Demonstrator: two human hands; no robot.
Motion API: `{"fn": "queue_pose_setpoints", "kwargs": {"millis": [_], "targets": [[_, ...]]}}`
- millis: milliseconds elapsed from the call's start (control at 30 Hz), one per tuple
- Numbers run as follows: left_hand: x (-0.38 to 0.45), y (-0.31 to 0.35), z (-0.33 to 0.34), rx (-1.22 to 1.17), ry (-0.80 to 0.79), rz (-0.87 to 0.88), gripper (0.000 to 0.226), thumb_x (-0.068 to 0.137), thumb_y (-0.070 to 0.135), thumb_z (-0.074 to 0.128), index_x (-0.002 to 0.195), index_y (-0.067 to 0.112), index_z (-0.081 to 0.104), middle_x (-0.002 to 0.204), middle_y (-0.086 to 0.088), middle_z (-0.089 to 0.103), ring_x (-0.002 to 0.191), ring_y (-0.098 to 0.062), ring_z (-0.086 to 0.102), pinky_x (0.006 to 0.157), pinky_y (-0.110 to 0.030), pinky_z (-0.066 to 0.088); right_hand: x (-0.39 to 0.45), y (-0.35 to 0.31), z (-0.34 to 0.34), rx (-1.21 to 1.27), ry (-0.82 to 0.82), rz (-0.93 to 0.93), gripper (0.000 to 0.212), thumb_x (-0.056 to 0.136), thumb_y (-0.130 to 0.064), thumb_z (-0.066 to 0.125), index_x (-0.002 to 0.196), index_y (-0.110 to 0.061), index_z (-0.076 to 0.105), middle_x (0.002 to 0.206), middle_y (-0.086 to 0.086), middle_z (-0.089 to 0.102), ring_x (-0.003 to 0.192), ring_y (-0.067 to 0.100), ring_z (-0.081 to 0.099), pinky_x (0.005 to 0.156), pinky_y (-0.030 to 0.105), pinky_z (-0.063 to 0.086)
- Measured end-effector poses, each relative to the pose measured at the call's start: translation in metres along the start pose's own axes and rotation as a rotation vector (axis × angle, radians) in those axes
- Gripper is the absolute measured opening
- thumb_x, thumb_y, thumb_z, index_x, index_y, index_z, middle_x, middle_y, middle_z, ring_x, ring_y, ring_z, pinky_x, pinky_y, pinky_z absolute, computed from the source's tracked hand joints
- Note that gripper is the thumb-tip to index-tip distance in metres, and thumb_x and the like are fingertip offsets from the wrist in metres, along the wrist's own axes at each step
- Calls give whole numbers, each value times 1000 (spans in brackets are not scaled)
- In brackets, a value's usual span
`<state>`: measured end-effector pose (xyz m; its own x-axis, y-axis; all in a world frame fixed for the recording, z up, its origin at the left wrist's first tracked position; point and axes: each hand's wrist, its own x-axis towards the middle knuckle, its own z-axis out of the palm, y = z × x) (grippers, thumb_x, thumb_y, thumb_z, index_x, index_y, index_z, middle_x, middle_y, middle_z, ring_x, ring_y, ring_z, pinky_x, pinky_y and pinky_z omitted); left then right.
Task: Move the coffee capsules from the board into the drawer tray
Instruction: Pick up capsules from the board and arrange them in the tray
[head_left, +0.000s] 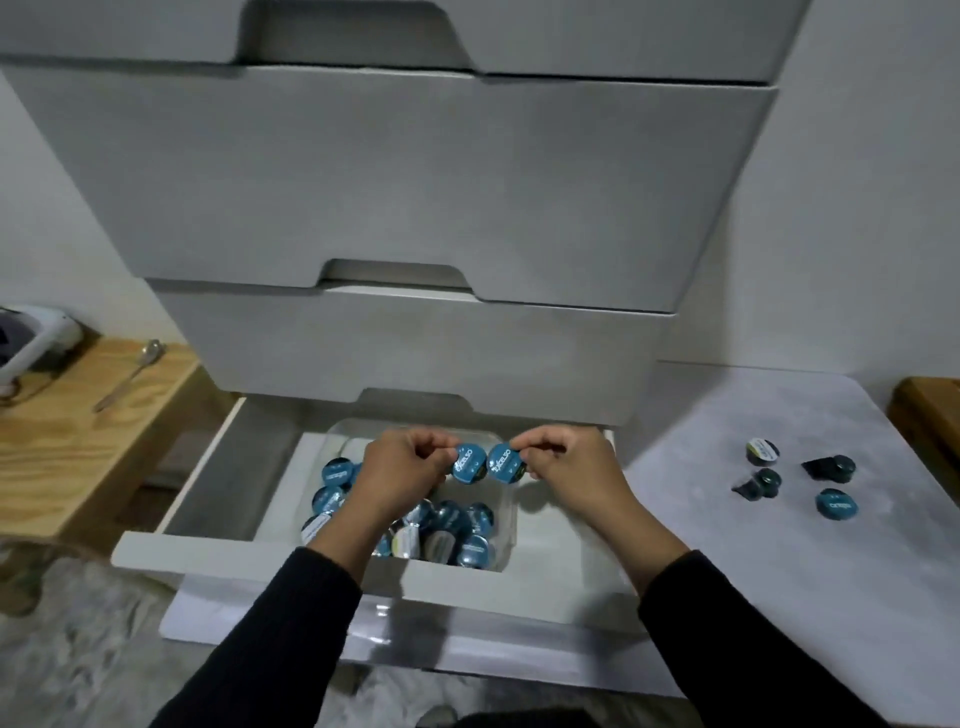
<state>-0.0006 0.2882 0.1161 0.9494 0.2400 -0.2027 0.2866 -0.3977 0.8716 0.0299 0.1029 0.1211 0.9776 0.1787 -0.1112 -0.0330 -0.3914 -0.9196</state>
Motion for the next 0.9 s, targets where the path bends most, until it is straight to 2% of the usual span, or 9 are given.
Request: {"fn": "queue_pose_setpoints", "kwargs": {"millis": [133,200,267,367,567,700,767,833,900], "targets": [[29,-17,-29,82,-142,-5,8,87,17,62,88,19,70,83,-3,71,71,-14,63,71,-30,53,13,1,39,-79,12,37,20,82,-7,64,77,-24,73,79,-5,71,81,13,67,80,29,54],[43,-22,-34,154,-219,22,10,88,18,61,92,17,70,84,2,69,74,-9,62,68,-22,51,18,4,49,-113,41,69,18,82,-6,63,80,-21,74,81,-5,71,81,10,66,82,26,53],[55,-24,-34,221,-293,46,13,89,18,59,95,16,70,87,4,68,74,-3,59,64,-15,44,23,8,54,-144,58,113,17,82,-3,62,84,-14,74,85,0,71,78,7,64,78,17,51],[71,-28,-28,281,-376,76,14,89,19,59,98,16,69,99,0,70,83,-8,60,78,-21,46,30,15,57,-253,70,131,20,82,3,59,85,-9,75,89,5,73,70,1,59,62,-1,43],[92,-34,-14,316,-474,67,13,89,15,59,95,14,70,102,-3,71,85,-10,62,85,-25,49,43,20,62,-391,63,154,18,82,1,59,86,-8,74,91,6,74,76,7,60,60,-3,38],[99,-40,-10,355,-524,71,16,90,15,57,99,14,70,105,-1,70,85,-8,60,80,-21,44,51,20,66,-455,34,138,19,81,2,58,84,-7,75,87,7,74,72,8,60,58,-6,37],[101,-44,-9,363,-533,69,17,90,14,57,100,14,71,106,-1,70,85,-7,60,79,-20,44,53,20,69,-489,0,124,21,80,3,56,82,-7,75,86,7,74,73,12,63,61,-2,41],[103,-46,-9,360,-540,63,16,89,14,58,100,14,70,106,-1,70,86,-7,60,80,-20,44,55,21,71,-518,-40,122,23,78,2,54,79,-8,74,85,7,75,76,16,66,68,13,49],[105,-48,-7,358,-553,64,16,89,14,59,101,14,71,108,-1,70,89,-7,60,82,-19,43,58,20,72,-548,-65,128,23,78,1,53,76,-9,74,82,7,74,73,16,65,69,19,50]]}}
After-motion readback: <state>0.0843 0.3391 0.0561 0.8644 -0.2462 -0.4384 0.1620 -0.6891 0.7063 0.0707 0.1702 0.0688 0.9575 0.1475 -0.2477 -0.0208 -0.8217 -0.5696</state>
